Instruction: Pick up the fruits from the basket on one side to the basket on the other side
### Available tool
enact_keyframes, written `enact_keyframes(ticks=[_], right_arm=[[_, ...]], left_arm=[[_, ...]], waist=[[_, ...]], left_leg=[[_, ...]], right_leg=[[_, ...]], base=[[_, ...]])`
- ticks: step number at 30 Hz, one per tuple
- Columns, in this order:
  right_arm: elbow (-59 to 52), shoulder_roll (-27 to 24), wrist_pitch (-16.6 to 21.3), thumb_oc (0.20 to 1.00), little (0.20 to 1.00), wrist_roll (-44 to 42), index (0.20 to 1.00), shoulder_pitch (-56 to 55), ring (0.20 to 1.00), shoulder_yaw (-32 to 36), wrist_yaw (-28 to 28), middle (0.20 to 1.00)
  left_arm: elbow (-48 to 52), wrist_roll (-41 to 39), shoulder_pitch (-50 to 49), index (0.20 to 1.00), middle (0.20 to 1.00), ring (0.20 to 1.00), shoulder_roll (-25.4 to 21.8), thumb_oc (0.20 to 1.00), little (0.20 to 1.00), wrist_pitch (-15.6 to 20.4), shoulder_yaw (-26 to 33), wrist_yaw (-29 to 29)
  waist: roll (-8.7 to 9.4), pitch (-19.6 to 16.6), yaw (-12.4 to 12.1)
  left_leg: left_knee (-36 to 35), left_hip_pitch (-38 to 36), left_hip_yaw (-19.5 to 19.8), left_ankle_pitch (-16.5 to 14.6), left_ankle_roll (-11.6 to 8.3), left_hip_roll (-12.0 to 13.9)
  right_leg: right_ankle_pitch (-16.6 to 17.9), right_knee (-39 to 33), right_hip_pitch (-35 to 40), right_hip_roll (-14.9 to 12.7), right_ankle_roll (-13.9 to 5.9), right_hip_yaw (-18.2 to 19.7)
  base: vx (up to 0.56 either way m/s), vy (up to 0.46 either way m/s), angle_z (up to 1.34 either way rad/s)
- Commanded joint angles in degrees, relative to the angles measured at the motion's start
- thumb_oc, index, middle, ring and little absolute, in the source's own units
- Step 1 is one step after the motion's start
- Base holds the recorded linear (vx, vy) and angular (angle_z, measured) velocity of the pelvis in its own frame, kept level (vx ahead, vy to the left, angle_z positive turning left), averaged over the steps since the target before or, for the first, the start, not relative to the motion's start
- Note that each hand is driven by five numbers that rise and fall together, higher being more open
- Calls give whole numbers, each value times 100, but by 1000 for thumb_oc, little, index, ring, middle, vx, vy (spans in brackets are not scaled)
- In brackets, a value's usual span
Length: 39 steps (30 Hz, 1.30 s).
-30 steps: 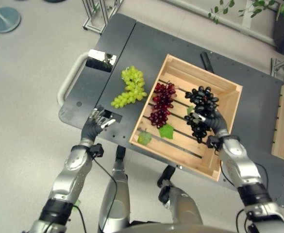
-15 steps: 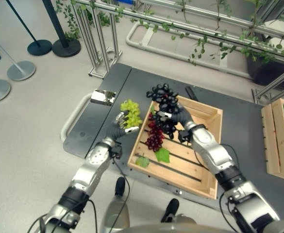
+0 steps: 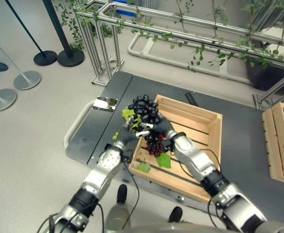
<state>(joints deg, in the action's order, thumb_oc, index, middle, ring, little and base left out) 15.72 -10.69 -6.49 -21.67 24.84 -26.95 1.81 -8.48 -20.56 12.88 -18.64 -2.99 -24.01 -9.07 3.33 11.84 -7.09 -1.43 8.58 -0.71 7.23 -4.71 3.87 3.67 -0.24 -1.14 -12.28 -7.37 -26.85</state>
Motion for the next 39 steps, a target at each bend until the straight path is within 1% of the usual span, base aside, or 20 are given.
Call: enact_keyframes(ticks=[1,4,9,17,20,24,29,36,39], right_arm=[[-253,306,464,200,200,-402,200,595,200,-92,13,200],[-208,420,463,200,200,-487,200,665,200,-237,32,200],[-250,685,516,200,200,-803,200,695,200,-603,108,200],[-250,858,475,200,200,-950,200,927,200,-948,61,200],[-367,847,490,200,200,-1012,200,1127,200,-1067,99,200],[-469,773,497,200,200,-1024,200,1312,200,-1110,125,200],[-568,687,550,200,200,-1149,200,1638,200,-1104,267,200],[-614,808,616,200,200,-1379,200,1692,200,-1166,409,200],[-732,826,580,200,200,-1265,200,1706,200,-1286,412,200]], left_arm=[[-96,285,542,1000,1000,1000,97,1000,1000,450,-161,-129],[-162,201,600,1000,1000,1000,152,1000,1000,467,-207,-195],[-368,44,811,1000,1000,1000,305,1000,1000,505,-329,-463],[-856,114,920,1000,1000,1000,349,1000,1000,364,-651,-342],[-1233,99,893,1000,1000,1000,436,1000,1000,306,-735,-404],[-1476,46,847,1000,1000,1000,500,1000,1000,284,-778,-416],[-1713,-312,776,1000,1000,1000,614,1000,1000,293,-775,-515],[-1695,-831,902,1000,1000,1000,717,1000,1000,365,-712,-737],[-1776,-1036,1054,1000,1000,1000,796,1000,1000,408,-684,-865]], waist=[[101,-226,-76],[96,-241,-81],[70,-273,-70],[25,-300,-61],[25,-312,-61],[19,-320,-62],[32,-350,-61],[19,-375,-26],[13,-381,5]], left_leg=[[-226,-178,-111,-429,243,-286],[-220,-184,-108,-430,243,-291],[-214,-188,-104,-424,234,-300],[-213,-218,-108,-422,229,-298],[-208,-220,-104,-415,220,-294],[-210,-236,-103,-409,217,-290],[-207,-251,-93,-401,214,-281],[-201,-281,-104,-415,221,-274],[-200,-303,-115,-415,218,-272]], right_leg=[[-799,783,238,-348,-296,-298],[-801,785,251,-349,-292,-303],[-797,773,276,-356,-280,-308],[-803,771,313,-349,-263,-310],[-814,773,339,-338,-243,-319],[-813,766,351,-326,-234,-324],[-813,748,381,-310,-217,-336],[-822,750,404,-303,-203,-314],[-831,756,418,-299,-195,-293]], base=[[0,0,0],[0,0,0],[0,0,0],[0,0,0],[0,0,0],[0,0,0],[0,0,0],[0,0,0],[0,0,0]])
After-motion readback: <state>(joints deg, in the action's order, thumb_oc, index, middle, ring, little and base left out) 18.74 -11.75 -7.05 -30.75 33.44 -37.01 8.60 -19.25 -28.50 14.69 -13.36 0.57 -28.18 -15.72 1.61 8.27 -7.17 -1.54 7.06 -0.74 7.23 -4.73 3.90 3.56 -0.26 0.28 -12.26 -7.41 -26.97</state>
